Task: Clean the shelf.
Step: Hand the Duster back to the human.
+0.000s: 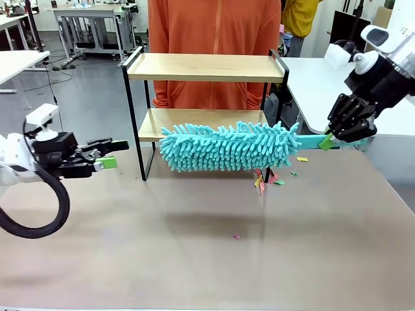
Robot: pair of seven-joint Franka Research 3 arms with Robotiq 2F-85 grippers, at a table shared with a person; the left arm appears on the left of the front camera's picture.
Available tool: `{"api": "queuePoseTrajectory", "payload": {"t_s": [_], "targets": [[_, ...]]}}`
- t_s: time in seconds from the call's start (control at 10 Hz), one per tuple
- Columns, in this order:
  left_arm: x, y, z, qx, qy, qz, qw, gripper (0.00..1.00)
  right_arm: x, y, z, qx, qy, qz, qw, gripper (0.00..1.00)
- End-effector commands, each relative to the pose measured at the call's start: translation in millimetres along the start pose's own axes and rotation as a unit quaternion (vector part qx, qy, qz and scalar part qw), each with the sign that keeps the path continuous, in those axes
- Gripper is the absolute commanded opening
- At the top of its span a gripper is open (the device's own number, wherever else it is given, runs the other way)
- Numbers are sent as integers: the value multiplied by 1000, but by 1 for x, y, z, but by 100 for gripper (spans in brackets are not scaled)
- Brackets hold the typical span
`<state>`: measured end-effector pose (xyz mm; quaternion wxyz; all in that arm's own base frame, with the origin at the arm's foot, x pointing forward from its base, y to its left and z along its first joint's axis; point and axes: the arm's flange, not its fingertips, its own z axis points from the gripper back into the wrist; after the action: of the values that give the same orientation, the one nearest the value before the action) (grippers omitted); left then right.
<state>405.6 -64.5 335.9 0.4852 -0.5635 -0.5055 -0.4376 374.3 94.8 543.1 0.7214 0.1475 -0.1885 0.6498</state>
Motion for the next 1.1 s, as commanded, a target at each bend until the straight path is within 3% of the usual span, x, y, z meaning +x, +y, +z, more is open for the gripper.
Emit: {"api": "queuePoseTrajectory", "payload": {"t_s": [0.0,0.3,1.0], "targets": [[-3,15,-19,-13,-16,-23,1000,100,0,0,0,0,-9,2,1000,13],[-9,33,-42,-16,-33,-27,999,100,0,0,0,0,-9,2,1000,13],[-1,29,-116,-61,0,-42,997,100,0,0,0,0,-9,2,1000,13]]}}
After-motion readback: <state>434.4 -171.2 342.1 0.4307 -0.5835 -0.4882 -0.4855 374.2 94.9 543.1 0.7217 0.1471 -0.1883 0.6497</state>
